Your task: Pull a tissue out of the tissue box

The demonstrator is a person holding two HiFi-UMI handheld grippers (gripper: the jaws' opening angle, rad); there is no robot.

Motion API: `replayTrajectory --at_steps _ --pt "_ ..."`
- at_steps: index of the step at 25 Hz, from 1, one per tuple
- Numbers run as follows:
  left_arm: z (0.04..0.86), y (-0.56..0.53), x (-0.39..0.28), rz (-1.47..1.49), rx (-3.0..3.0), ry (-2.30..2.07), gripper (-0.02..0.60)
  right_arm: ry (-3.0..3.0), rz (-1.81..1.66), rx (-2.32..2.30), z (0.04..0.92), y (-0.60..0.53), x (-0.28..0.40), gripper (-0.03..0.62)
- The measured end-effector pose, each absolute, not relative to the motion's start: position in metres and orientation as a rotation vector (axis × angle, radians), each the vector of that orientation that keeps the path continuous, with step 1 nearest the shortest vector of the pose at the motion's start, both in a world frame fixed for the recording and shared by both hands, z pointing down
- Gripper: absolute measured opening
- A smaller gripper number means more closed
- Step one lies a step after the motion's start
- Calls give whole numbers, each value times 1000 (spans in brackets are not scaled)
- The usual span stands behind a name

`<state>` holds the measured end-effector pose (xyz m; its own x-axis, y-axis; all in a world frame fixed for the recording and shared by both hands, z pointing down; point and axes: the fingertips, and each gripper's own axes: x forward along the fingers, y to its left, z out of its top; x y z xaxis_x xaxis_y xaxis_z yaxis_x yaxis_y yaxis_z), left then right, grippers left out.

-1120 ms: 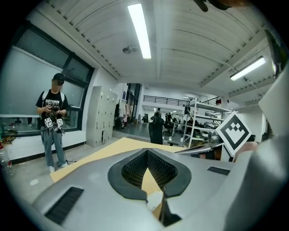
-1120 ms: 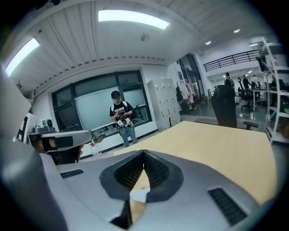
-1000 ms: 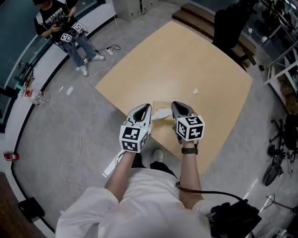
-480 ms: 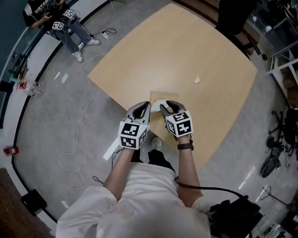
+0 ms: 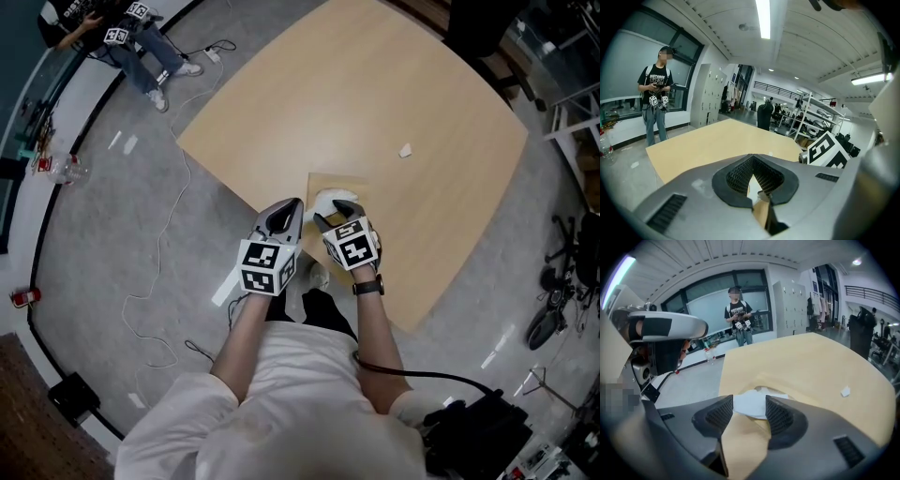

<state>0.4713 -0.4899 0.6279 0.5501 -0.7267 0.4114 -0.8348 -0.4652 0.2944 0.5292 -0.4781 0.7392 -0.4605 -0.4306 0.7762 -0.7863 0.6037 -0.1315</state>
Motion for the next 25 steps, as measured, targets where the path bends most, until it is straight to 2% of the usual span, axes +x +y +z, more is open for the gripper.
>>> replayTrajectory --at_steps 4,7,16,25 --pt "625 -494 465 298 2321 -1254 2 -1998 580 897 756 -469 529 208" --pt "620 -495 463 297 2336 -1252 2 -1992 539 930 749 -473 532 26" --pt "578 -512 442 210 2418 -1255 2 -2074 504 1056 686 -503 517 11" --pt "490 -537 425 -27 2540 -1286 2 -2241 295 1271 551 -534 507 11"
